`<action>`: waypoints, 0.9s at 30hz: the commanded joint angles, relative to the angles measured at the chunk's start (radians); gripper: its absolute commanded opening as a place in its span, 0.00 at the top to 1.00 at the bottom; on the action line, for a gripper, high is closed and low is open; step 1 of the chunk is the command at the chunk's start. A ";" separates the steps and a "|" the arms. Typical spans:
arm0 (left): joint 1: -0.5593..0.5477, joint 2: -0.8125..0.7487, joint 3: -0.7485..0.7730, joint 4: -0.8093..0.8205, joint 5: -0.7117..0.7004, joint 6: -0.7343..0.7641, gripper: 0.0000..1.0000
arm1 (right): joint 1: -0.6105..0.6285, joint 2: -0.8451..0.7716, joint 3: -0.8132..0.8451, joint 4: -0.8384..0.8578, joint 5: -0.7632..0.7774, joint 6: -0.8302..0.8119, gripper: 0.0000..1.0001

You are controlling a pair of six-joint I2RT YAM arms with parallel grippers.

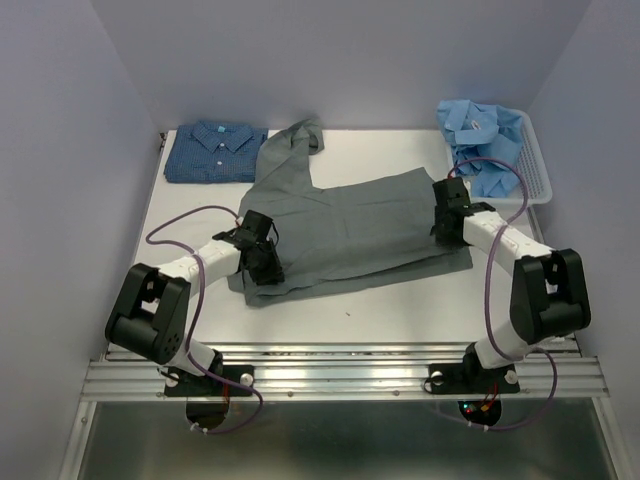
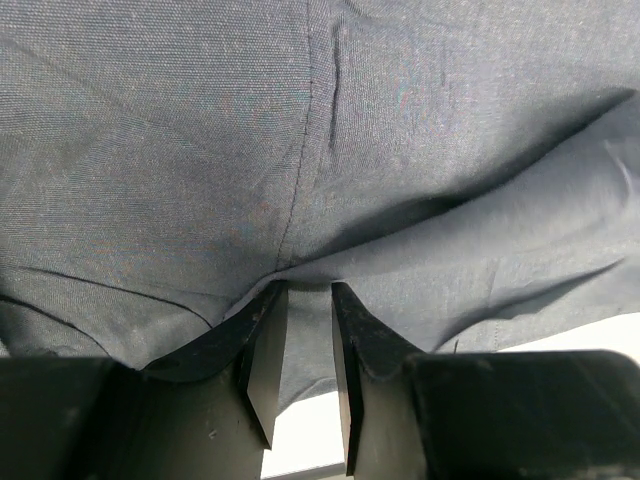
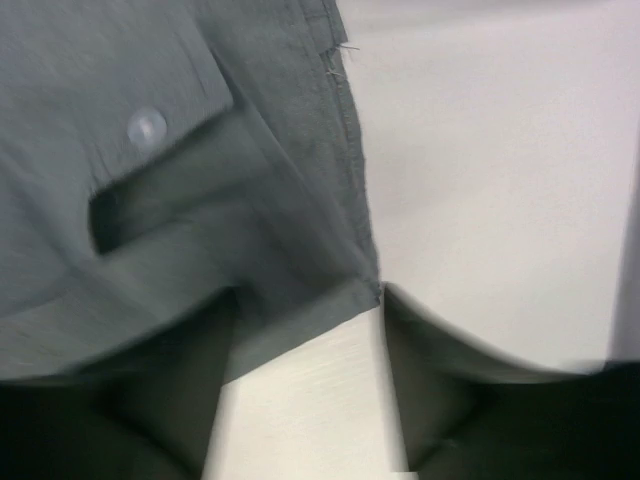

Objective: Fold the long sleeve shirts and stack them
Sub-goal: Fold the shirt

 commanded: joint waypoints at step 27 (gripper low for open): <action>-0.017 -0.169 -0.030 -0.036 0.119 0.006 0.37 | 0.402 0.135 0.028 0.616 -1.413 0.178 0.00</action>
